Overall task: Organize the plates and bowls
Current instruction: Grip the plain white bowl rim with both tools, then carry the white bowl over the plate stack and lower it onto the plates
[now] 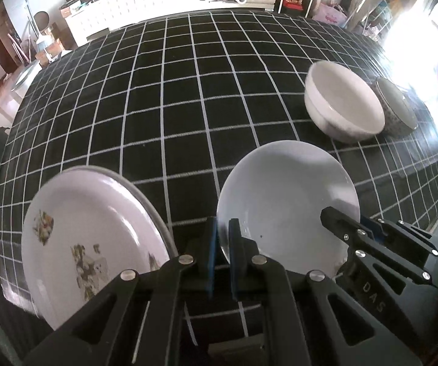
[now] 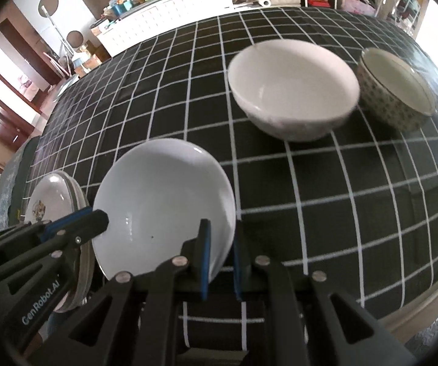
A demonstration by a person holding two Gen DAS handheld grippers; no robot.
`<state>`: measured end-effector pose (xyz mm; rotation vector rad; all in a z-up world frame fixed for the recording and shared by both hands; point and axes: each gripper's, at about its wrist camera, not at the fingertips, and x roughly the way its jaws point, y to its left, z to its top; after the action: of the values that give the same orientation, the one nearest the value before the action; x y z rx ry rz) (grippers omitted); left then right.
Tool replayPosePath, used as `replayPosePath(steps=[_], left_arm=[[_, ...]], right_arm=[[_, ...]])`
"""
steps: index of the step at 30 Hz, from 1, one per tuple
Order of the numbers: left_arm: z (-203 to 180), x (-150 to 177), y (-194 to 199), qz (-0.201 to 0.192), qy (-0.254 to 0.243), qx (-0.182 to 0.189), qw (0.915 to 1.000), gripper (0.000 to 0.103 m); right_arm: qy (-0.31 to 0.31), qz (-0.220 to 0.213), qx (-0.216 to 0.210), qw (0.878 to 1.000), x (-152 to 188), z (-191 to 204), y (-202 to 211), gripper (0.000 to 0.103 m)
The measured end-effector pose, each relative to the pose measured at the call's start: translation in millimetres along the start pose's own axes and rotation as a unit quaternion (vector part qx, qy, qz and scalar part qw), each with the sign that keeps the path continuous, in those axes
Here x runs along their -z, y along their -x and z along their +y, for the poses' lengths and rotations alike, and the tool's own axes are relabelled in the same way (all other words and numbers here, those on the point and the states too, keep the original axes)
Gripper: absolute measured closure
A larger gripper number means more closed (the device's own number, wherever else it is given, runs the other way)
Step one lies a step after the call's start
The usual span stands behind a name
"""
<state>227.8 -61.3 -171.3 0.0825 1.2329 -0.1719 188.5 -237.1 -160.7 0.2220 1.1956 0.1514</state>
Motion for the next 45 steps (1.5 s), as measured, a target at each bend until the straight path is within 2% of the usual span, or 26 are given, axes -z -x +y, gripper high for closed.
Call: replayPosePath(steps=[12, 45], left_arm=[[-7.9, 21.2, 6.4, 0.007, -0.003, -0.006, 1.0000, 0.097], [-9.6, 20.1, 12.9, -0.006, -0.009, -0.017, 0.9998, 0.097]], right_arm=[[-0.003, -0.002, -0.003, 1.000, 12.0, -0.4, 8.4, 0.087], [-0.011, -0.007, -0.005, 1.000, 10.8, -4.6, 10.4, 0.087]])
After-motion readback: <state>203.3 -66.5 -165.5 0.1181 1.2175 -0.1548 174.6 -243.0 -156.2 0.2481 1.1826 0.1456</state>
